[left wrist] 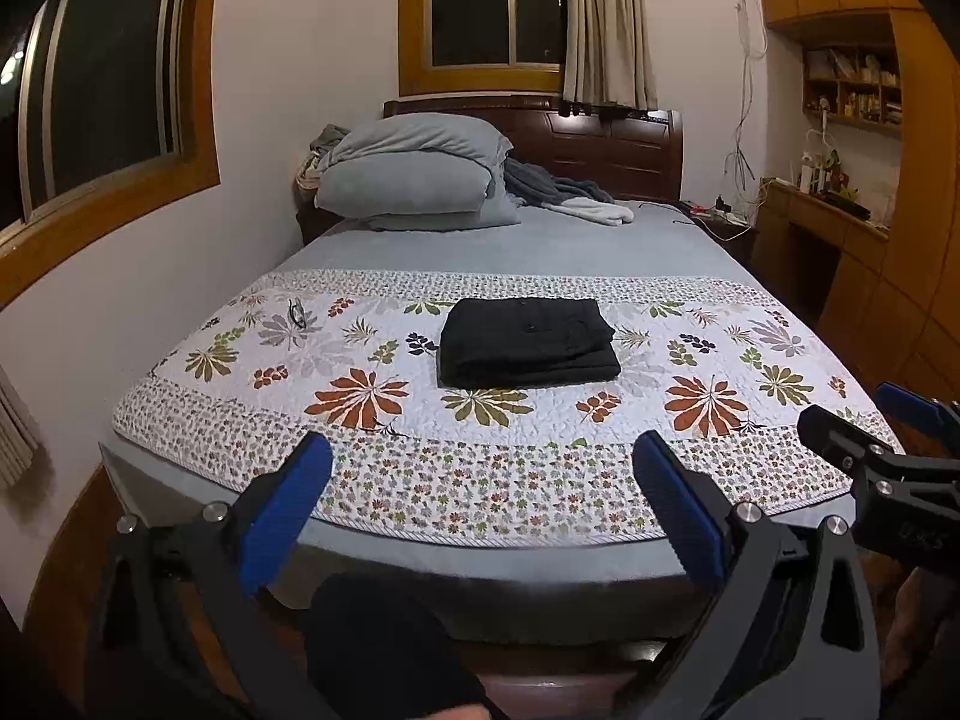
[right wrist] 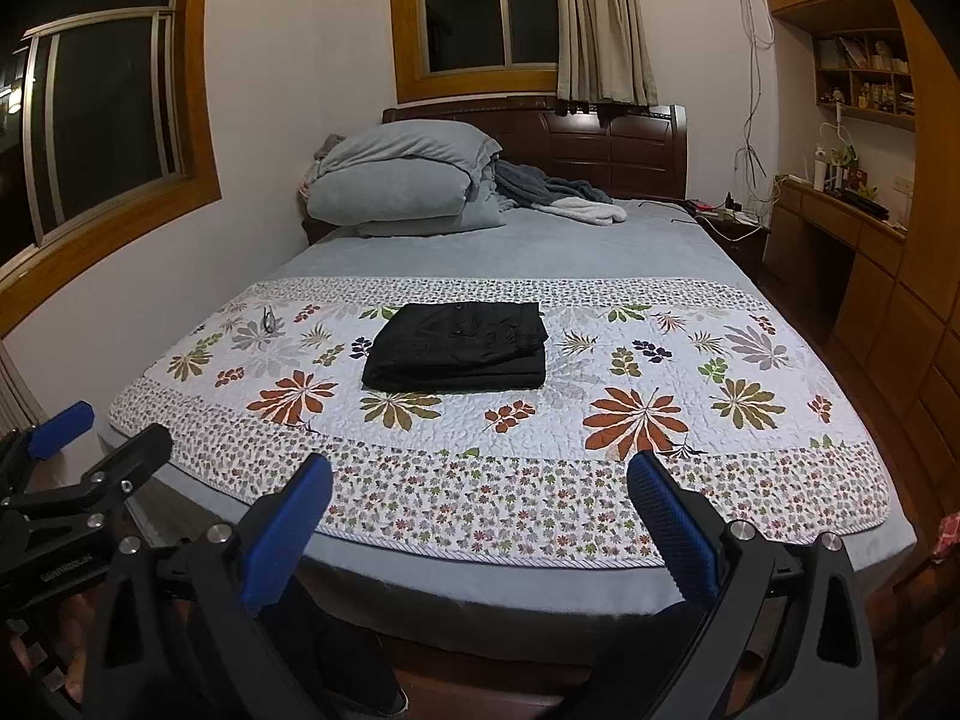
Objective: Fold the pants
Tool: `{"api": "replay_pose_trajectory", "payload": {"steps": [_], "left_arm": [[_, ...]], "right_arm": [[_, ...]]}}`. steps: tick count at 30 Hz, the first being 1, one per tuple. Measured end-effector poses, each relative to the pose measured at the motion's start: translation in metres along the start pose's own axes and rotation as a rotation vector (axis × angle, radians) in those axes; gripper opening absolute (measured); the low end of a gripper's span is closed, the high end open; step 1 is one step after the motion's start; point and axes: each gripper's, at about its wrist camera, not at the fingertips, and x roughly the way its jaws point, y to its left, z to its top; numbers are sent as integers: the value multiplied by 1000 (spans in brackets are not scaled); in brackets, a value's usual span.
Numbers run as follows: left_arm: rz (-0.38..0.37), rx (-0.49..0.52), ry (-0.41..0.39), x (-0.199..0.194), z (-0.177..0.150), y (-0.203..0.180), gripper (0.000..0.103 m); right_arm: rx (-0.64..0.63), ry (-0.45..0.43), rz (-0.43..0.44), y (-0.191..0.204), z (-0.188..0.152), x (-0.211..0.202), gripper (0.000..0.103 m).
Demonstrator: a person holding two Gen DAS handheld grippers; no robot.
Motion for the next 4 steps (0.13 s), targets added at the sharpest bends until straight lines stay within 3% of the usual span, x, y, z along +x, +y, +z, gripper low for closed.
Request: {"api": "replay_pose_trajectory", "payload": {"steps": [4], "left_arm": [[-10, -5, 3, 0, 0, 0, 100]], "right_arm": [[-1, -1, 1, 0, 0, 0, 99]]}}
